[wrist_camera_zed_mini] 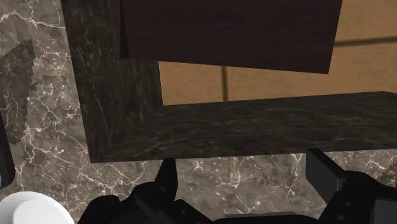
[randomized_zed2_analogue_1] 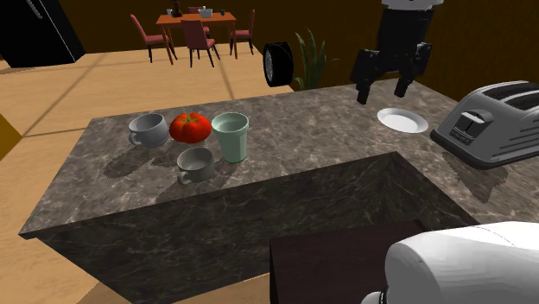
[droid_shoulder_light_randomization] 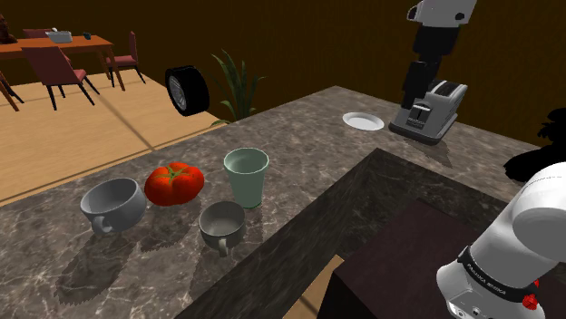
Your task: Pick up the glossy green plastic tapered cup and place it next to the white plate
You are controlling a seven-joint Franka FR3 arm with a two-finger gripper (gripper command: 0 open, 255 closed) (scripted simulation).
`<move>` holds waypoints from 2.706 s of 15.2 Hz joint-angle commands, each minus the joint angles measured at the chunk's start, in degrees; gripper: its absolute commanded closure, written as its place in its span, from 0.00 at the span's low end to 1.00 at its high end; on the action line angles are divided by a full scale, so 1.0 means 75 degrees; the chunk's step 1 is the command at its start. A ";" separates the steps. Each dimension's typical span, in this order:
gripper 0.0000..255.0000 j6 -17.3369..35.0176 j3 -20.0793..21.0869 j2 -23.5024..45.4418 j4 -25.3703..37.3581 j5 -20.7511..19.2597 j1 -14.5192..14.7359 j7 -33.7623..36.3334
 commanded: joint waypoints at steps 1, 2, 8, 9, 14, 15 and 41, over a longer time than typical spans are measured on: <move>0.00 0.0000 0.0000 0.0000 0.0000 0.0000 0.0000 0.0000; 0.00 0.0153 0.0093 0.0184 0.0003 0.0116 0.0037 0.0143; 0.00 0.1062 0.0630 0.1427 0.0217 0.0735 0.0250 0.0945; 0.00 0.1209 0.0716 0.1656 0.0285 0.0823 0.0282 0.1070; 0.00 0.1894 0.1119 0.2866 0.0767 0.1188 0.0431 0.1672; 0.00 0.2020 0.1193 0.3120 0.0891 0.1243 0.0459 0.1790; 0.00 0.3942 0.1997 0.7995 0.3907 0.1342 0.1232 0.3694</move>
